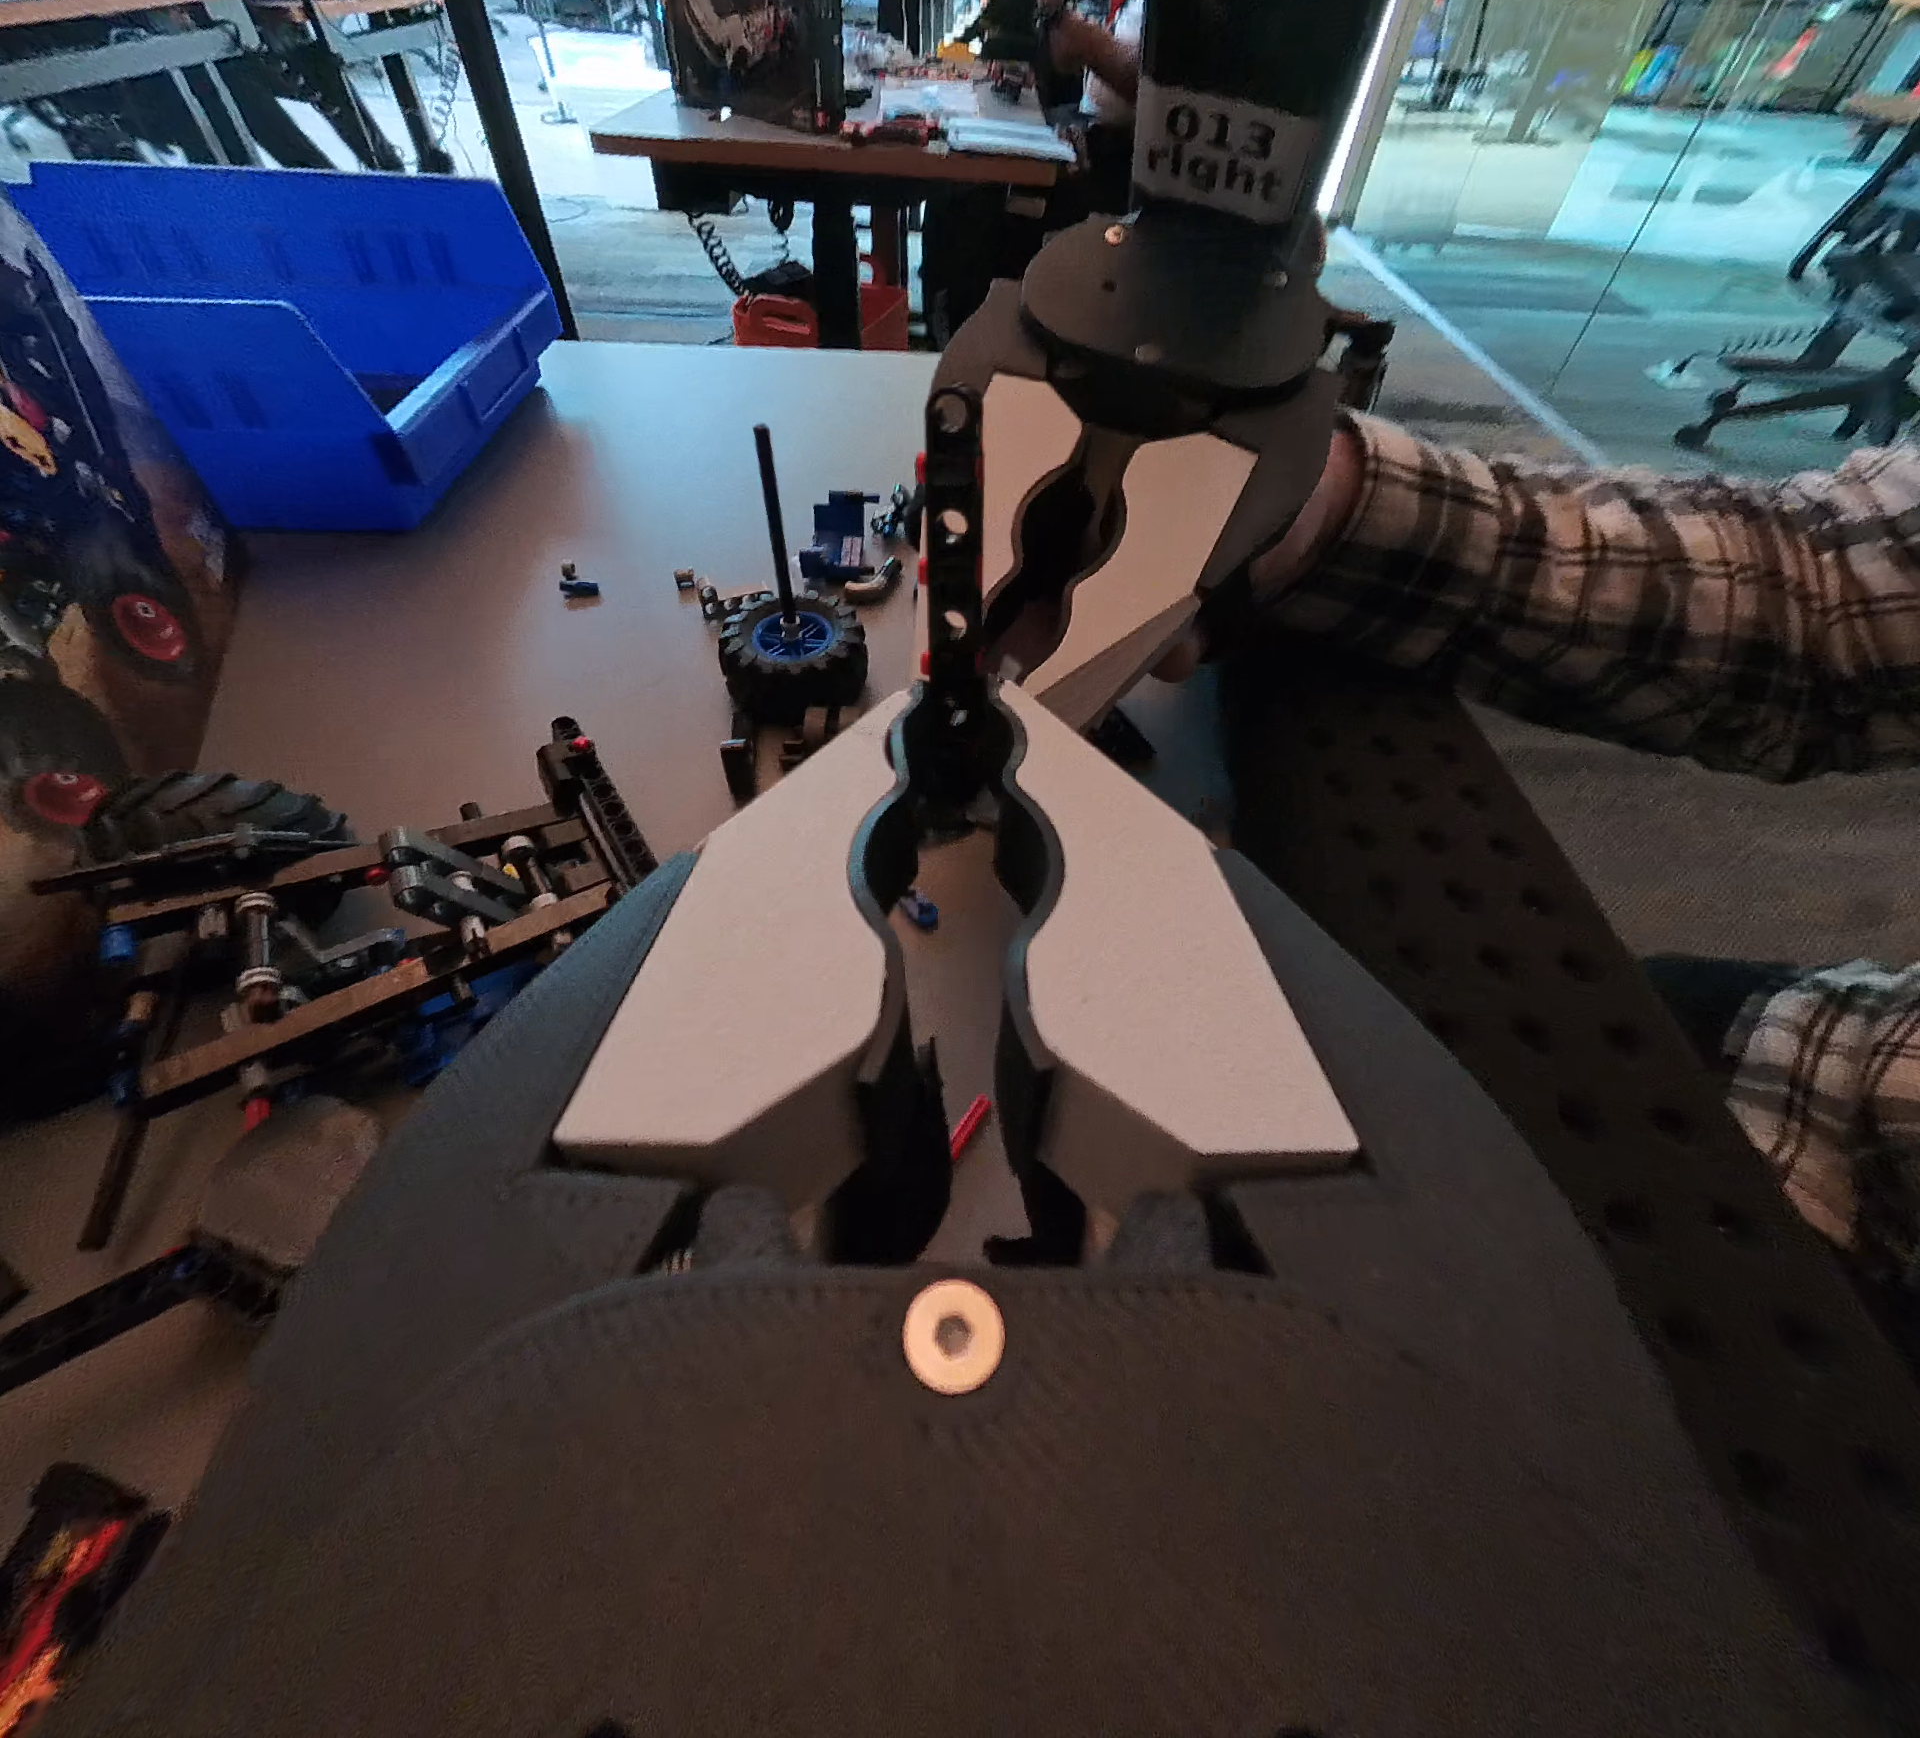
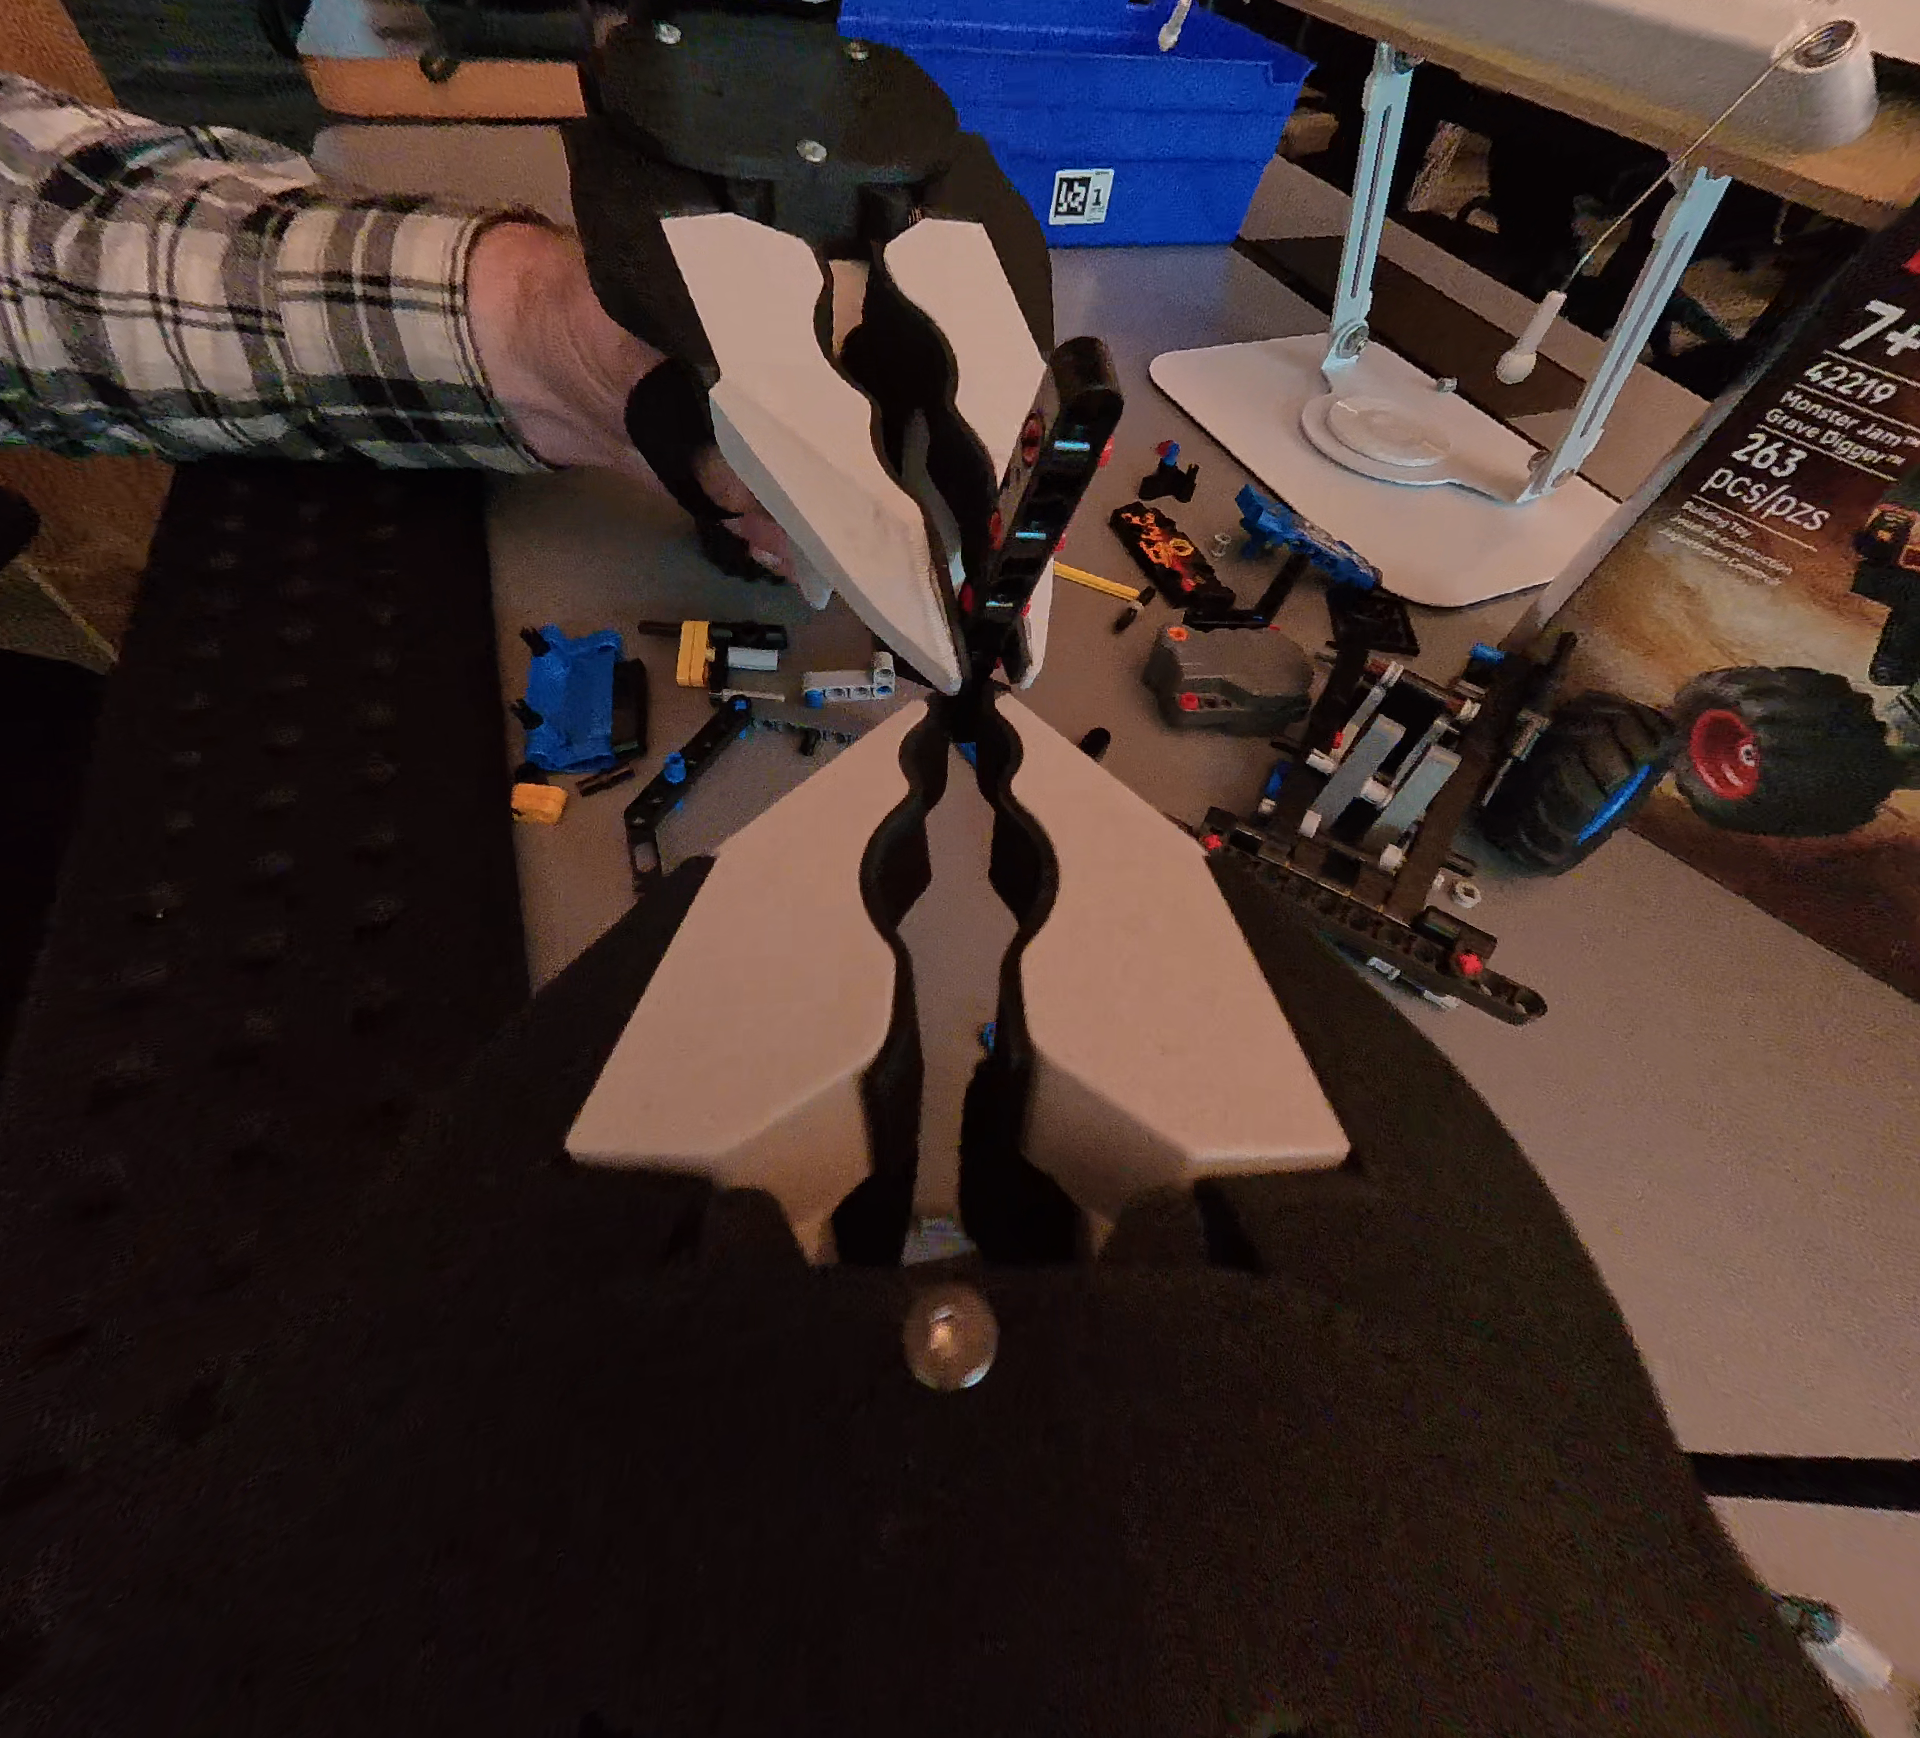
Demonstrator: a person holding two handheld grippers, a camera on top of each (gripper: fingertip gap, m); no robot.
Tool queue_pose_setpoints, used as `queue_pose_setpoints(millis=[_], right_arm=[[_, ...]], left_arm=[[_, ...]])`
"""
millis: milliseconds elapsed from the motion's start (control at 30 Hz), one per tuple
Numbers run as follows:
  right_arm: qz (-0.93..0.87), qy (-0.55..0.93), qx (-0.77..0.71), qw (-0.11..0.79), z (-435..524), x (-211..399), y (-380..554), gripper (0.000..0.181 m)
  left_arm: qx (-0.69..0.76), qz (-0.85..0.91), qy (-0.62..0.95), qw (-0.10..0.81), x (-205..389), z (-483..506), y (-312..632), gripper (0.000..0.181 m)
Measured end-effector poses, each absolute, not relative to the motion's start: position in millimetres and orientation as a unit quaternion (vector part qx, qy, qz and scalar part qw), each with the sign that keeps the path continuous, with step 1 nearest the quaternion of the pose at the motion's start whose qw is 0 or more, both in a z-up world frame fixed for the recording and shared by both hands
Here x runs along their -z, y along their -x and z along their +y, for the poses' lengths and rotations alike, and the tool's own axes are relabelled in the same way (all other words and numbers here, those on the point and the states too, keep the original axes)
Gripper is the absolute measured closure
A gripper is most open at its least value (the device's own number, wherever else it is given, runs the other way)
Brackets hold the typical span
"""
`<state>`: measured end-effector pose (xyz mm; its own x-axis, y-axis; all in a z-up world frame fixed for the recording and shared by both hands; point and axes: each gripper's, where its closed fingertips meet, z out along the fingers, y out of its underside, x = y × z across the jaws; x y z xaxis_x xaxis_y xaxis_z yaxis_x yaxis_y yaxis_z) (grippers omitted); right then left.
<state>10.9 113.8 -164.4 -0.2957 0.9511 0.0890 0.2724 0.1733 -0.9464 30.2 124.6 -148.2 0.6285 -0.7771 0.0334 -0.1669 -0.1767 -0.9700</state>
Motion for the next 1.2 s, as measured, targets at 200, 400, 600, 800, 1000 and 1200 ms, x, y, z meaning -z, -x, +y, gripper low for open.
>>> queue_pose_setpoints(millis=[200, 400, 600, 800, 1000, 1200], right_arm=[[-0.669, 0.431, -0.44, 0.417, 112.2, 156.0, -12.5, 0.179], [-0.671, 0.435, -0.453, 0.394, 110.2, 160.4, -15.6, 0.18], [-0.675, 0.432, -0.461, 0.381, 105.6, 162.6, -15.6, 0.18], [-0.686, 0.426, -0.448, 0.383, 104.3, 165.4, -17.1, 0.18], [-0.67, 0.448, -0.436, 0.399, 131.7, 162.4, -35.6, 0.181], [-0.74, 0.467, -0.39, 0.286, 109.7, 218.2, -35.3, 0.157]], left_arm=[[0.259, 0.333, 0.708, 0.566, 135.0, 119.0, -29.8, 0.176], [0.264, 0.359, 0.719, 0.534, 144.6, 114.7, -28.6, 0.176], [0.231, 0.382, 0.727, 0.521, 156.7, 112.0, -27.5, 0.172], [0.179, 0.423, 0.713, 0.529, 159.7, 108.9, -28.5, 0.174], [0.169, 0.377, 0.711, 0.569, 128.0, 111.2, 11.4, 0.175], [0.139, 0.479, 0.771, 0.396, 216.3, 95.2, -15.6, 0.173]])
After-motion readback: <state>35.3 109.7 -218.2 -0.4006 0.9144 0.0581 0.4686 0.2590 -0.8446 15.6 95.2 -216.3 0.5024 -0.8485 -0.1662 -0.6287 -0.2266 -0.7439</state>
